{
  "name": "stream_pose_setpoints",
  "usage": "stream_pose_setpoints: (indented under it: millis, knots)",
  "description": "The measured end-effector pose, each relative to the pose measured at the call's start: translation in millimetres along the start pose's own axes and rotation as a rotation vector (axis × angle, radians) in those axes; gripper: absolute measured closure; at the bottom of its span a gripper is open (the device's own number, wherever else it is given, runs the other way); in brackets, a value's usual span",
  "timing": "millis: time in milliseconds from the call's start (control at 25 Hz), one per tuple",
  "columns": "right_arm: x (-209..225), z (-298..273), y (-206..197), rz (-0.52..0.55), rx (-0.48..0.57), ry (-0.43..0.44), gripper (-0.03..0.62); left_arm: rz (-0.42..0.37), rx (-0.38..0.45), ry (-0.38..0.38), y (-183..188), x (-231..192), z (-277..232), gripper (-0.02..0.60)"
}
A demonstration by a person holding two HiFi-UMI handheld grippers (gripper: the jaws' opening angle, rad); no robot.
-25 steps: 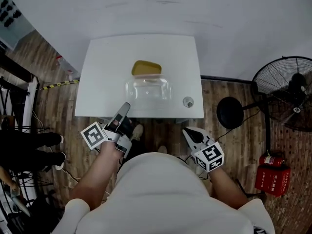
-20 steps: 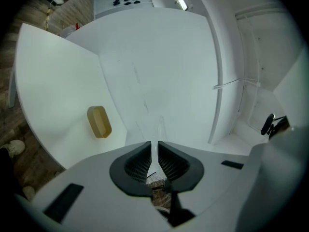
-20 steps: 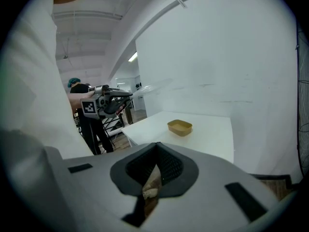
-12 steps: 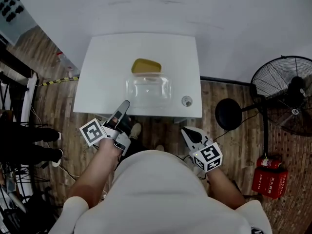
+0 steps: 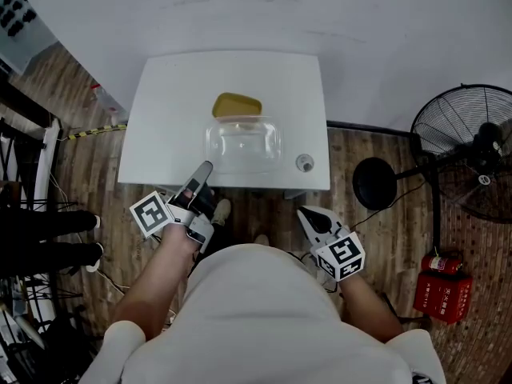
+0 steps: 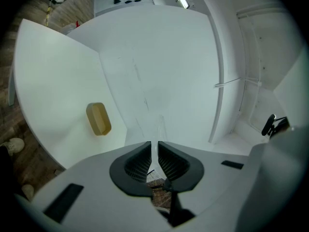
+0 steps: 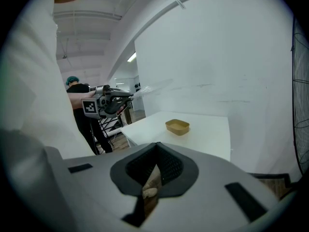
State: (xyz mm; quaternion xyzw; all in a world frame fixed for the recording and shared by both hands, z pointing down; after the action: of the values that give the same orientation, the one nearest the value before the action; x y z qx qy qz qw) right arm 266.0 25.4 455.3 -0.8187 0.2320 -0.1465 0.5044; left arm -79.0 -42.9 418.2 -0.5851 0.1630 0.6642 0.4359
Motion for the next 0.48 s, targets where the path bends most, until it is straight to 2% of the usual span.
stream_pose_setpoints:
  millis: [480]
  knots:
    - [2.3,-2.0,-0.8,0.002,-0.002,0.002,0.588,0.0,-0.001,0.001,-0.3,-0.6,-3.1,0.528]
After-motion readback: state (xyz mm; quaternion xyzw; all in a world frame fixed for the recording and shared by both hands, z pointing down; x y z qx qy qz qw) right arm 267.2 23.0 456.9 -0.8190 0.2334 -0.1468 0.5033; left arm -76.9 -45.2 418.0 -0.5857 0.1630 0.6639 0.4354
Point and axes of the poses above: the fingertips, and each gripper's own axes: z backward along the fingers, x to its right, y out of its top, the point moved 10 cm from there along z, backward along the fingers, and after that the axes turned 14 degrees about -y, right-handed, at the moved point
